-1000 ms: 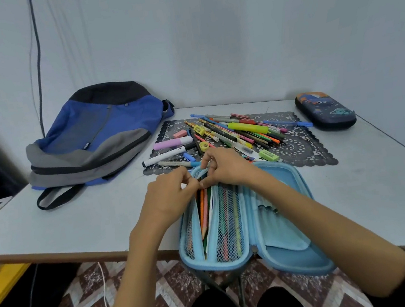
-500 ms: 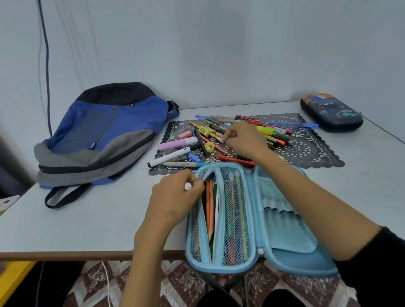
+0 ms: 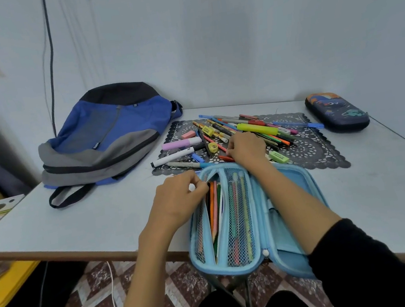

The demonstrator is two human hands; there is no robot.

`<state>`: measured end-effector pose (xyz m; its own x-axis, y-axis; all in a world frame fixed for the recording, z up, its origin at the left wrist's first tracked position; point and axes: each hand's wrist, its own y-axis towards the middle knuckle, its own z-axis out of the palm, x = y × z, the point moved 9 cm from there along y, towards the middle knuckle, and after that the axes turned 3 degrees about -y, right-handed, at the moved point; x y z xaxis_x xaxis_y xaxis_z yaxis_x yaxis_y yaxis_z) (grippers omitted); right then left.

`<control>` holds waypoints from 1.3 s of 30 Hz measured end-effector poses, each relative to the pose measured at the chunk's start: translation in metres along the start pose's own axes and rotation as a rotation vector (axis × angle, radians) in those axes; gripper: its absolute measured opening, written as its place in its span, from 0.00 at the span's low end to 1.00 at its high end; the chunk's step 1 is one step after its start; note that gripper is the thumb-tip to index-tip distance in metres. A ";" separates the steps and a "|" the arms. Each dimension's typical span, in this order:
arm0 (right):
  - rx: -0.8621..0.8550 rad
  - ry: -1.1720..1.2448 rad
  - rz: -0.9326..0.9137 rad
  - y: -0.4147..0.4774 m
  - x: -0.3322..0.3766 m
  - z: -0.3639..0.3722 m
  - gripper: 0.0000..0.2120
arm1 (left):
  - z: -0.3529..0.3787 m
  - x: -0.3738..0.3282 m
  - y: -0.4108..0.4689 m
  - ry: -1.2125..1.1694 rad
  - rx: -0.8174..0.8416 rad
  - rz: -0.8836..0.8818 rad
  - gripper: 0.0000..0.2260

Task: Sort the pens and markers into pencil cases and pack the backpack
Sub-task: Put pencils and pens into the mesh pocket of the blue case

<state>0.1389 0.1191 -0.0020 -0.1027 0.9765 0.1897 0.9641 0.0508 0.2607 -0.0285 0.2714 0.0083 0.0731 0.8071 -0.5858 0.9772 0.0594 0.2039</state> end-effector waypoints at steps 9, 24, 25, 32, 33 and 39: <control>-0.224 0.725 0.097 -0.006 -0.023 -0.046 0.02 | 0.000 0.000 0.000 -0.014 0.014 -0.011 0.10; 0.031 1.467 0.131 -0.067 -0.016 -0.064 0.02 | 0.001 -0.002 -0.001 -0.022 0.017 -0.025 0.10; 0.077 1.464 0.134 -0.072 -0.011 -0.058 0.03 | 0.000 -0.002 -0.001 -0.023 0.017 -0.025 0.10; 0.560 1.174 0.012 -0.100 0.030 -0.027 0.09 | 0.001 0.001 0.000 -0.011 -0.004 -0.032 0.10; 0.573 1.120 -0.023 -0.102 0.032 -0.028 0.10 | 0.001 0.002 0.000 -0.012 -0.007 -0.035 0.10; 0.564 0.808 -0.162 -0.101 0.037 -0.033 0.11 | 0.001 0.002 0.000 -0.007 -0.018 -0.021 0.10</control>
<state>0.0297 0.1435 0.0096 -0.1775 0.5240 0.8330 0.8774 0.4676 -0.1072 -0.0280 0.2729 0.0062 0.0539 0.8015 -0.5955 0.9747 0.0872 0.2057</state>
